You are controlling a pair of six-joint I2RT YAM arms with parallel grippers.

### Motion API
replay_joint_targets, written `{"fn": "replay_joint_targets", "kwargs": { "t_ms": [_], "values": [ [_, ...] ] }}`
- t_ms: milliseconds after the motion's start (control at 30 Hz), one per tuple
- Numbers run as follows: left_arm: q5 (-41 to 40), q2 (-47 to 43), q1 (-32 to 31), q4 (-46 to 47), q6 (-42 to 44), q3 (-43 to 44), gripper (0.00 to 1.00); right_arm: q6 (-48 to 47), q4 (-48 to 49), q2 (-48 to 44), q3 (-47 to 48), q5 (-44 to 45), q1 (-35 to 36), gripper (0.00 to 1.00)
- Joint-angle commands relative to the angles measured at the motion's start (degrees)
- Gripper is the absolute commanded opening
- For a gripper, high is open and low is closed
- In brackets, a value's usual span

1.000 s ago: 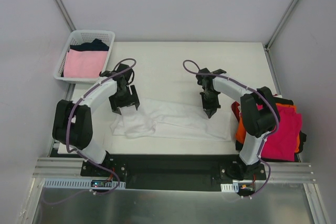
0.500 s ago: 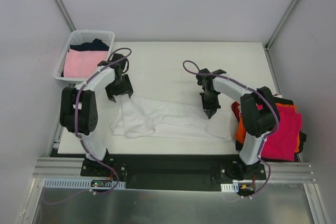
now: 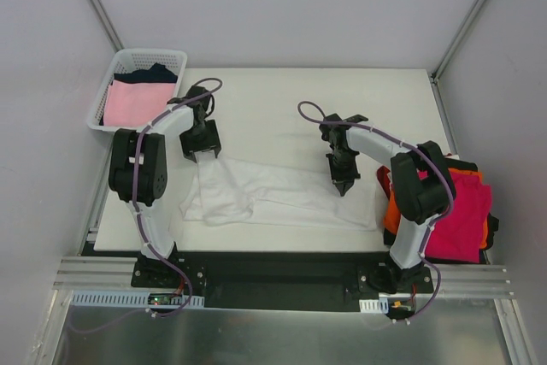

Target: Fold and stack the t-shirts

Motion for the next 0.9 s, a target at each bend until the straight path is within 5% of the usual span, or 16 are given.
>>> {"fn": "replay_joint_targets", "kwargs": {
  "t_ms": [0, 133, 200, 267, 867],
  "values": [
    [1.05, -0.04, 1.10, 0.18, 1.88, 2.16, 0.64, 0.51, -2.26, -0.68, 1.80, -0.28, -0.30, 0.04],
    [1.49, -0.04, 1.37, 0.44, 1.80, 1.99, 0.60, 0.68, -2.26, -0.33, 1.80, -0.45, -0.30, 0.04],
    [1.49, -0.22, 1.45, 0.53, 1.71, 1.99, 0.40, 0.60, -2.17, -0.15, 1.80, -0.45, -0.30, 0.04],
    [1.23, -0.66, 1.54, 0.44, 1.53, 1.64, 0.33, 0.77, -2.26, -0.07, 1.89, -0.45, -0.30, 0.04],
    [1.40, -6.11, 3.39, 1.67, 0.39, -5.04, 0.36, 0.95, -1.64, -0.59, 0.75, -0.80, -0.22, 0.03]
  ]
}}
